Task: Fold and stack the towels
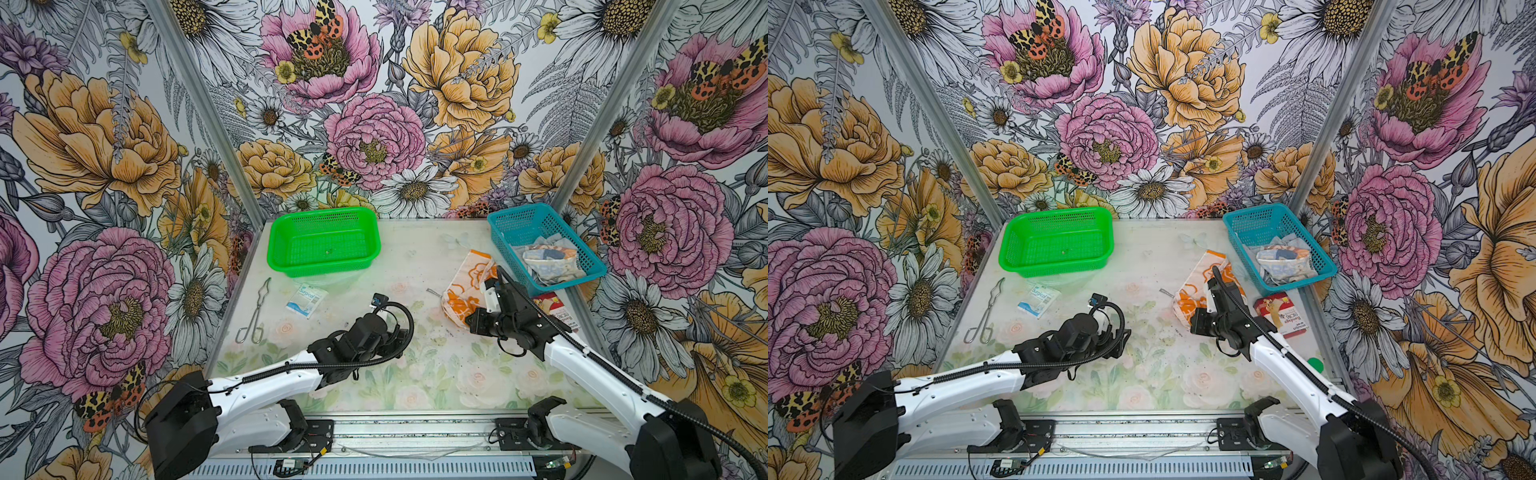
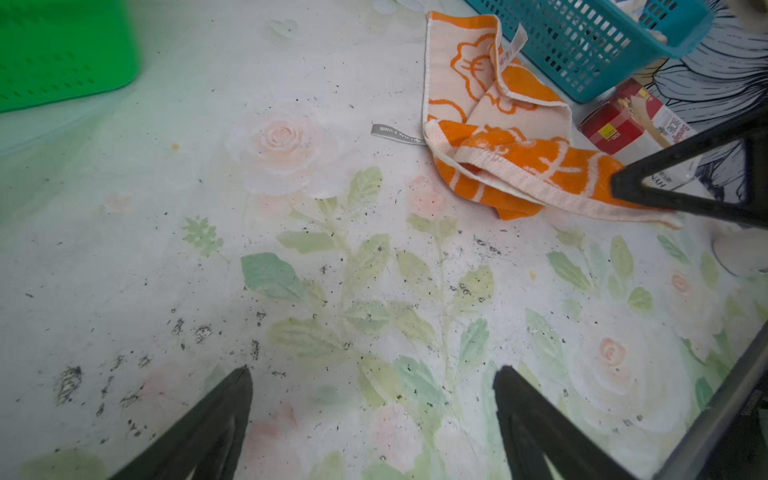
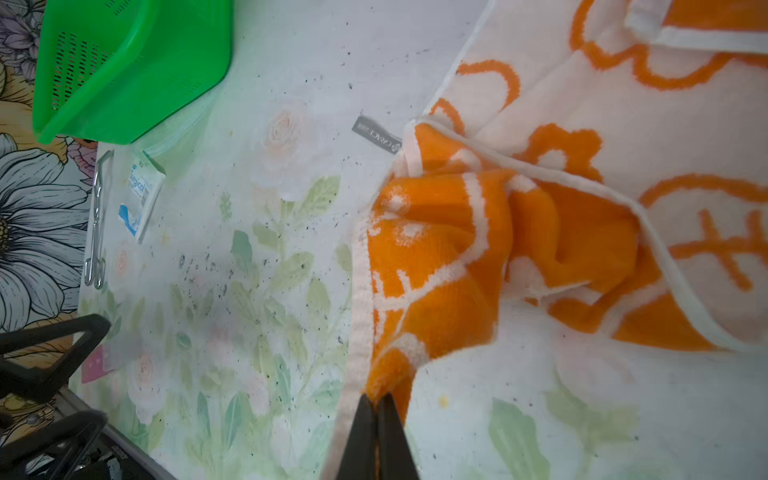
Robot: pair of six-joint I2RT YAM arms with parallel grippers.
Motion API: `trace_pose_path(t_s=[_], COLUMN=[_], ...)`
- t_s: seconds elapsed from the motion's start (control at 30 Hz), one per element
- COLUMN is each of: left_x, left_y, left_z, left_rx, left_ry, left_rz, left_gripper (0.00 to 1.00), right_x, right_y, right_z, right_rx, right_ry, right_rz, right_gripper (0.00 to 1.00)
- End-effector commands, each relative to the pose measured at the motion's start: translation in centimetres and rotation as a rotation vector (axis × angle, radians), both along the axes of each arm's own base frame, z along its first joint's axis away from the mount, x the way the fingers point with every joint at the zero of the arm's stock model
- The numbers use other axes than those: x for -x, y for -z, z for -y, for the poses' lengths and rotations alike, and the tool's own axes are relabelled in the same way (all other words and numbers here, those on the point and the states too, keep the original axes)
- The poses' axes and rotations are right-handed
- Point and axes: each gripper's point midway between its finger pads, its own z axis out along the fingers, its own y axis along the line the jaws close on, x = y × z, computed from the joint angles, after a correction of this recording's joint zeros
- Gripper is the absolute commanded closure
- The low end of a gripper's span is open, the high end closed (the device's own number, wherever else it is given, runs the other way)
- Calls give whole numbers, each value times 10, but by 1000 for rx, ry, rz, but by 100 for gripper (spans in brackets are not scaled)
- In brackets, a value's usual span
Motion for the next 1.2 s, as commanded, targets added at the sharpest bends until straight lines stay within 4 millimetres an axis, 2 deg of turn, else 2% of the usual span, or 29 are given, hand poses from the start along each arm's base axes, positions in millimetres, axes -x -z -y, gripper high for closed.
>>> trace_pose_path(t_s=[0.0,0.17,0.27,0.37,0.4,0.43,0.47,0.5,0.53,0.63,0.73,0.8,0.87,0.97,1.07,1.17], left_x=[-2,-24,-45,-66,-74,-80,-86,-91,-95,-108,-117,-123,-126,-137,-150,-161], left_y=[-6,-12,-21,-22,-19,-19,-17,-14,-12,-8,-9,-15,-19,-17,7,17], left_z=[18,24,17,6,0,-3,-9,-14,-17,-23,-13,7,37,82,110,124], left_rx=[42,19,-44,-67,-73,-80,-96,-114,-128,-142,-127,-88,-23,27,-41,-38], left_ry=[34,27,-33,-94,-118,-131,-156,-173,-180,-194,-144,-81,11,109,120,104], left_rz=[-5,-7,22,17,7,-2,-15,-33,-45,-74,-78,-65,-58,-71,-90,-86], left_gripper=[8,8,8,8,8,8,8,8,8,8,10,12,14,21,24,25], right_x=[18,55,79,91,92,91,88,85,81,65,44,26,10,-10,-23,-34], right_y=[0,5,-3,-12,-12,-12,-14,-16,-20,-31,-29,-25,-19,-3,15,30], right_z=[-10,-42,-79,-112,-119,-122,-123,-120,-116,-88,-44,-10,18,50,68,66], right_rx=[-56,-71,-60,-27,-18,-13,-6,3,14,52,97,142,196,307,400,414], right_ry=[37,-19,-125,-219,-235,-236,-233,-223,-207,-123,0,97,174,235,254,223], right_rz=[-1,-20,-4,3,1,0,11,30,50,103,109,115,118,83,46,22], right_gripper=[100,100,100,100,96,78,49,29,22,21,31,34,34,37,39,41])
